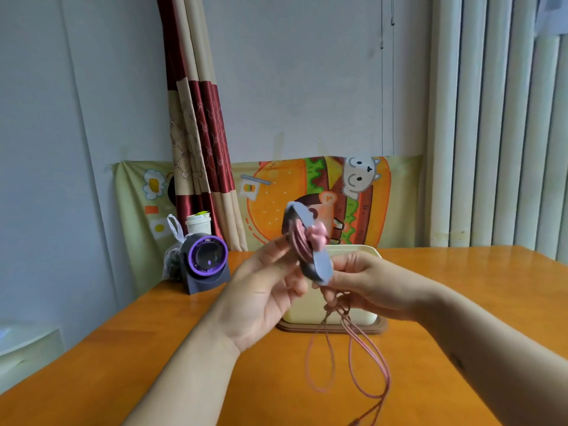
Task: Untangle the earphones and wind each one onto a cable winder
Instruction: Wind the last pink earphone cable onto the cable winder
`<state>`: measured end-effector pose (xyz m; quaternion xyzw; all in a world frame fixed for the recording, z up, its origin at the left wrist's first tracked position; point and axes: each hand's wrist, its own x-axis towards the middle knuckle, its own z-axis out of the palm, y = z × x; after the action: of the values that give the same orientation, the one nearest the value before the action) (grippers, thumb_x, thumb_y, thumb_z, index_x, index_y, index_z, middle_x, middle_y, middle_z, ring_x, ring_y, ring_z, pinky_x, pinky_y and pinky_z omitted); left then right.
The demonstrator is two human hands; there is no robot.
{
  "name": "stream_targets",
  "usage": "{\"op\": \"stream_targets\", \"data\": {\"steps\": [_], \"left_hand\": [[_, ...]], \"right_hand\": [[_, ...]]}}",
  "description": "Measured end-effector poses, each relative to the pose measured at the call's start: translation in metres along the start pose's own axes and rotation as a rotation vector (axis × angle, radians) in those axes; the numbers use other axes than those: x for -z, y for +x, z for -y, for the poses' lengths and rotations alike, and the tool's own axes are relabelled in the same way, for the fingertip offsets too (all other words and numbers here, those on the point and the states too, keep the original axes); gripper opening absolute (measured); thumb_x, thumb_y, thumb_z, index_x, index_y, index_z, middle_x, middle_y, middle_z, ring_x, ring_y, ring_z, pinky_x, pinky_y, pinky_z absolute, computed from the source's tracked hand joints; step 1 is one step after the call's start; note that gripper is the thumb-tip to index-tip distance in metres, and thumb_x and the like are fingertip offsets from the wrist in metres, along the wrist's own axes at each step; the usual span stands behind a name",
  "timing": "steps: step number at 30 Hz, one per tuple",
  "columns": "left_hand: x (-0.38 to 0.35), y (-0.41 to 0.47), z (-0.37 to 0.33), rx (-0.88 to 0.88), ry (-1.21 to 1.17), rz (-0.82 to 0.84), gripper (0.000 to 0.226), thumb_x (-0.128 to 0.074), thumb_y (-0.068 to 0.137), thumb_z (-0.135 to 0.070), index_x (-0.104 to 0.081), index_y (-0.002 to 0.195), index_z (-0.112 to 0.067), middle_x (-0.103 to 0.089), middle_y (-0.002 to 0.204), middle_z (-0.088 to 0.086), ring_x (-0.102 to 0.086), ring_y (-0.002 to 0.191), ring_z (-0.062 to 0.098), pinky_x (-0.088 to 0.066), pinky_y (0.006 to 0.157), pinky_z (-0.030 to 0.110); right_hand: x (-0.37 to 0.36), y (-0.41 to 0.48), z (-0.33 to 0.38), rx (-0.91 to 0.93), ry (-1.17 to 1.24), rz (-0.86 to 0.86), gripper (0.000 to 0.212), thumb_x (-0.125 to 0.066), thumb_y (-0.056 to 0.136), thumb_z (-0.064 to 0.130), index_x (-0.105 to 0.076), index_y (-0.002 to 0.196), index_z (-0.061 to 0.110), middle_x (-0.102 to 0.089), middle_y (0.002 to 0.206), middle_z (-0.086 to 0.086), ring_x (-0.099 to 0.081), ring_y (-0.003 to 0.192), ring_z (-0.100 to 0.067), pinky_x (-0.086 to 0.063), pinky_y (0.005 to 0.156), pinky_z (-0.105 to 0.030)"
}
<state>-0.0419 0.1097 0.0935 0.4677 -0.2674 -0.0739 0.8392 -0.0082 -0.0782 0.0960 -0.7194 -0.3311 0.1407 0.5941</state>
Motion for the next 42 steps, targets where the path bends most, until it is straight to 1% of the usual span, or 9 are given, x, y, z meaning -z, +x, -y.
{"op": "stream_targets", "data": {"steps": [12, 19, 23, 25, 28, 33, 37, 40, 42], "left_hand": [[0.035, 0.026, -0.007, -0.387, -0.135, -0.58, 0.021, -0.048, 0.099, -0.013, -0.065, 0.108, -0.022, -0.074, 0.092, -0.014, -0.067, 0.084, 0.002, -0.048, 0.078, 0.023], [0.053, 0.027, -0.012, -0.509, -0.029, -0.86, 0.021, -0.043, 0.103, -0.013, -0.062, 0.098, -0.019, -0.069, 0.103, -0.006, -0.064, 0.106, 0.008, -0.048, 0.089, 0.029], [0.065, 0.028, -0.007, -0.55, 0.111, -1.012, 0.013, -0.046, 0.102, -0.014, -0.059, 0.105, -0.015, -0.063, 0.115, 0.0, -0.061, 0.11, 0.011, -0.047, 0.095, 0.034], [0.07, 0.029, -0.006, -0.596, 0.206, -1.058, 0.02, -0.047, 0.101, -0.014, -0.056, 0.119, -0.01, -0.065, 0.11, -0.004, -0.062, 0.11, 0.012, -0.046, 0.099, 0.036], [0.074, 0.03, -0.005, -0.653, 0.351, -1.076, 0.022, -0.046, 0.101, -0.009, -0.053, 0.121, -0.004, -0.066, 0.114, 0.004, -0.064, 0.105, 0.011, -0.05, 0.093, 0.025], [0.074, 0.027, -0.003, -0.752, 0.518, -1.063, 0.02, -0.048, 0.098, -0.013, -0.052, 0.116, -0.005, -0.065, 0.118, 0.008, -0.063, 0.109, 0.017, -0.049, 0.091, 0.024], [0.064, 0.022, -0.01, -0.859, 0.613, -1.104, 0.026, -0.044, 0.1, -0.005, -0.046, 0.124, 0.005, -0.059, 0.118, 0.011, -0.058, 0.095, 0.002, -0.042, 0.077, 0.004], [0.062, 0.025, -0.011, -0.848, 0.616, -1.071, 0.028, -0.045, 0.1, -0.006, -0.045, 0.125, 0.005, -0.059, 0.122, 0.012, -0.06, 0.101, 0.005, -0.043, 0.082, 0.007], [0.062, 0.027, -0.01, -0.816, 0.605, -1.037, 0.026, -0.046, 0.099, -0.007, -0.046, 0.124, 0.002, -0.06, 0.125, 0.013, -0.06, 0.112, 0.014, -0.045, 0.088, 0.012]], "right_hand": [[0.026, -0.001, -0.056, -0.264, 0.235, -0.283, 0.017, -0.05, 0.093, 0.0, -0.063, 0.102, -0.006, -0.07, 0.084, -0.016, -0.068, 0.068, -0.019, -0.056, 0.059, -0.027], [0.053, -0.002, -0.1, -0.35, 0.645, -0.902, 0.025, -0.045, 0.099, 0.008, -0.061, 0.117, 0.001, -0.07, 0.079, -0.005, -0.042, 0.058, -0.008, -0.035, 0.053, -0.016], [0.061, -0.01, -0.113, -0.437, 0.54, -1.141, 0.033, -0.039, 0.1, 0.008, -0.055, 0.129, 0.007, -0.061, 0.127, -0.017, -0.03, 0.055, -0.007, -0.032, 0.044, -0.013], [0.066, -0.012, -0.117, -0.436, 0.423, -1.227, 0.032, -0.041, 0.097, 0.003, -0.056, 0.125, 0.001, -0.047, 0.14, -0.023, -0.036, 0.059, -0.011, -0.038, 0.04, -0.015], [0.066, -0.011, -0.118, -0.414, 0.38, -1.429, 0.032, -0.04, 0.098, 0.001, -0.057, 0.125, 0.008, -0.063, 0.122, -0.007, -0.059, 0.091, -0.021, -0.049, 0.066, -0.024], [0.06, -0.012, -0.107, -0.222, -0.076, -1.47, 0.036, -0.036, 0.098, 0.005, -0.052, 0.13, 0.011, -0.06, 0.127, -0.004, -0.055, 0.115, -0.027, -0.045, 0.1, -0.042], [0.07, -0.019, -0.104, -0.193, -0.115, -1.514, 0.039, -0.035, 0.098, 0.005, -0.048, 0.134, 0.011, -0.059, 0.128, -0.004, -0.056, 0.11, -0.026, -0.049, 0.093, -0.04], [0.069, -0.015, -0.107, -0.243, -0.23, -1.342, 0.036, -0.039, 0.099, 0.009, -0.048, 0.133, 0.008, -0.065, 0.117, -0.007, -0.061, 0.089, -0.028, -0.049, 0.072, -0.035], [0.064, -0.013, -0.105, -0.326, -0.285, -1.157, 0.032, -0.044, 0.099, 0.014, -0.053, 0.128, 0.004, -0.068, 0.097, -0.009, -0.062, 0.097, -0.038, -0.052, 0.08, -0.042]]}}
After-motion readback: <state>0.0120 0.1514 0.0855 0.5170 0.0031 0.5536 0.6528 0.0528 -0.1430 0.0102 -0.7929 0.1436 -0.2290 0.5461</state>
